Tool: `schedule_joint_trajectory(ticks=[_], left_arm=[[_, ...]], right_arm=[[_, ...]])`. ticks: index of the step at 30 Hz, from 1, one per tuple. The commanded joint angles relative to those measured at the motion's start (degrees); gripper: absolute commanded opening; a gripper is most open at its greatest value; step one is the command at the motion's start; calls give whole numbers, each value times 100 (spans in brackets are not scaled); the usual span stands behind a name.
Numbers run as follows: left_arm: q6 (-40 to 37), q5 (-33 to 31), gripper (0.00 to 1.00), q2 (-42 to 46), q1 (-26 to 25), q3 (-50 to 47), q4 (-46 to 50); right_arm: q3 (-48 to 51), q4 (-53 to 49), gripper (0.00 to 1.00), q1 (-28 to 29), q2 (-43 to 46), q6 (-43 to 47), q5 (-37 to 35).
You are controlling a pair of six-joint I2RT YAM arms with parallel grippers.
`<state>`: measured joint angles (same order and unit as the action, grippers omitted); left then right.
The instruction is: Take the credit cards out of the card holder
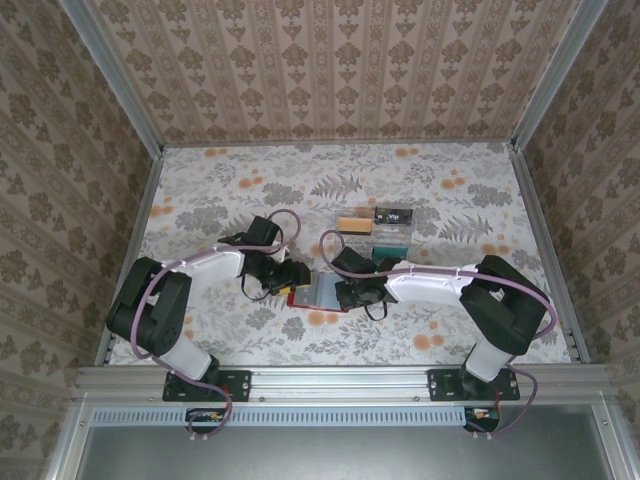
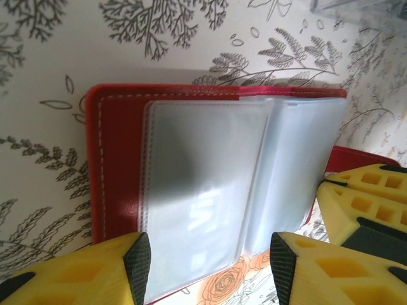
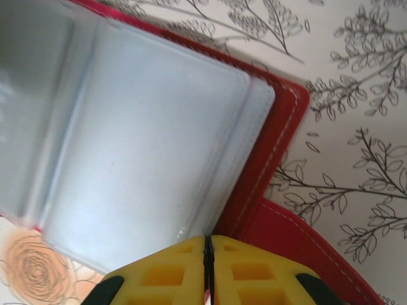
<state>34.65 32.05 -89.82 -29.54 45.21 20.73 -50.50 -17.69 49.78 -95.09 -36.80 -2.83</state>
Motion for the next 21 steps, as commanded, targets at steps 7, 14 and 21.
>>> schedule_joint_trajectory(ticks=[7, 14, 21], left_arm=[[-138, -52, 55, -145, -17, -39, 162], [-126, 170, 56, -296, -137, -69, -1], [-28, 441, 57, -217, -201, -131, -342]], right_arm=[[168, 49, 9, -44, -165, -144, 17], [167, 139, 9, -47, -236, -161, 89], [207, 147, 9, -46, -219, -179, 100]])
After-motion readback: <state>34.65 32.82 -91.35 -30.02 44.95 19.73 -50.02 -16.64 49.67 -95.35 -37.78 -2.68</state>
